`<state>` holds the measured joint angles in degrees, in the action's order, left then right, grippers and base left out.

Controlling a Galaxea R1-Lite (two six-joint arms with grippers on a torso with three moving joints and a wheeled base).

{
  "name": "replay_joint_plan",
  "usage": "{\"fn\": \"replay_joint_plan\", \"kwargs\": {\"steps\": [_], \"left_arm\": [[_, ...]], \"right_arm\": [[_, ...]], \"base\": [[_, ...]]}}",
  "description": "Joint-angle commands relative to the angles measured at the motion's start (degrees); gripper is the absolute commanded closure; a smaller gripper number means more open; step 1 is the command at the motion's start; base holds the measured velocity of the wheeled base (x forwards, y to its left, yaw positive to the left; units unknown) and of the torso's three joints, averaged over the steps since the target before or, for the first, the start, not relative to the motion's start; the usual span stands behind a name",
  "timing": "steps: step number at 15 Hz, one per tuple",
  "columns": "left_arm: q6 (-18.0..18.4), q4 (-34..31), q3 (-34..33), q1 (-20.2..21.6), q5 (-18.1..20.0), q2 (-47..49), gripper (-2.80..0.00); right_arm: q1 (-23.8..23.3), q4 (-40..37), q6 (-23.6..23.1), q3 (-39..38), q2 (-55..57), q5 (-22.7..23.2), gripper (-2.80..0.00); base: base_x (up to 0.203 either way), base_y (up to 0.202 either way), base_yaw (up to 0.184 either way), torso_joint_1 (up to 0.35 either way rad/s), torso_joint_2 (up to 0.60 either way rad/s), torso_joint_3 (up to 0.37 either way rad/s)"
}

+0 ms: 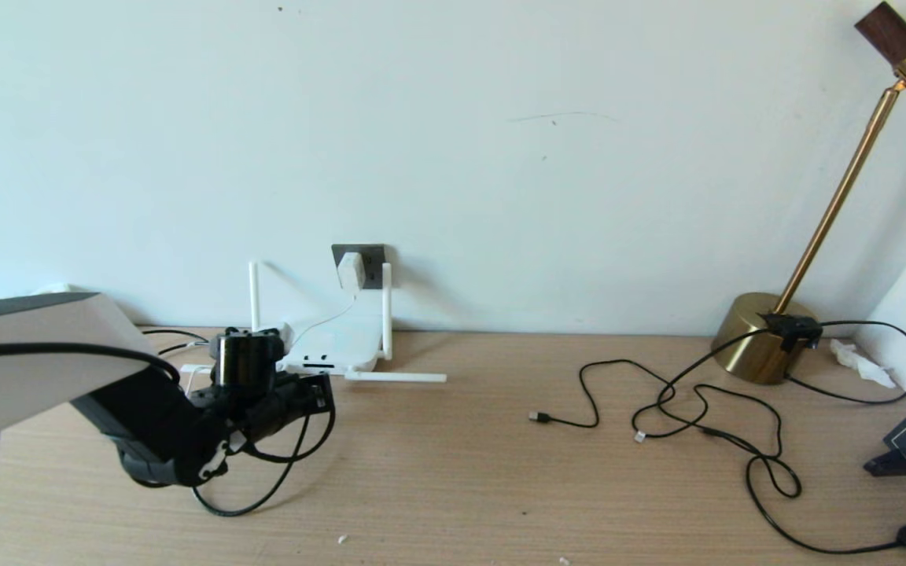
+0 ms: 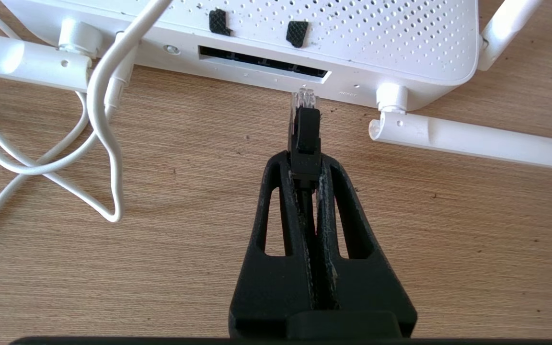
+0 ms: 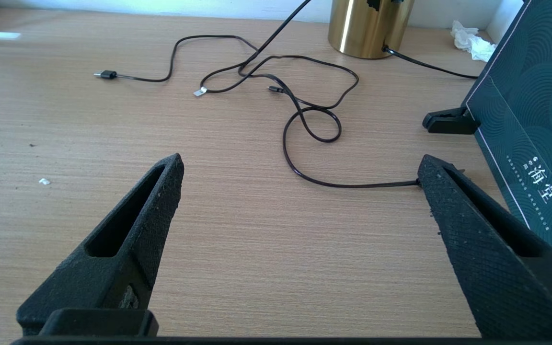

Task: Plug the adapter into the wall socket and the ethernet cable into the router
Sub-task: Align cable and router interface

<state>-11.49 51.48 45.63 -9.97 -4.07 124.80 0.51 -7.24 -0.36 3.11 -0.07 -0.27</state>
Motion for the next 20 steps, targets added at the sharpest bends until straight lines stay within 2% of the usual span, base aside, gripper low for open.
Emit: {"fn": "replay_joint_plan", "kwargs": {"steps": [1,6,9,20], "left_arm": [[0.66,0.29,0.41,0.04,-0.06,0.44,0.00],[1.04,-0.24,0.77,0.19,-0.06,0.81,0.00],[2.53,-0.24,1.82,0.57,-0.06,1.50,0.00],[2.62,-0.33,3.32,0.57,0.23,2.64,0.00]], "right_arm": [[0.02,-0.05,0.00,-0.03,0.07,0.00,-2.80],[0.02,-0.05,0.00,0.04,0.07,0.00,-2.80],[0.02,-0.05,-0.01,0.05,0.07,0.00,-2.80],[0.02,-0.05,0.00,0.05,0.07,0.00,-2.80]], "base": [[0.000,0.000,0.000,0.000,0.00,0.000],[0.000,0.000,0.000,0.000,0.00,0.000],[0.000,0.000,0.000,0.000,0.00,0.000],[0.000,0.000,0.000,0.000,0.00,0.000]]}}
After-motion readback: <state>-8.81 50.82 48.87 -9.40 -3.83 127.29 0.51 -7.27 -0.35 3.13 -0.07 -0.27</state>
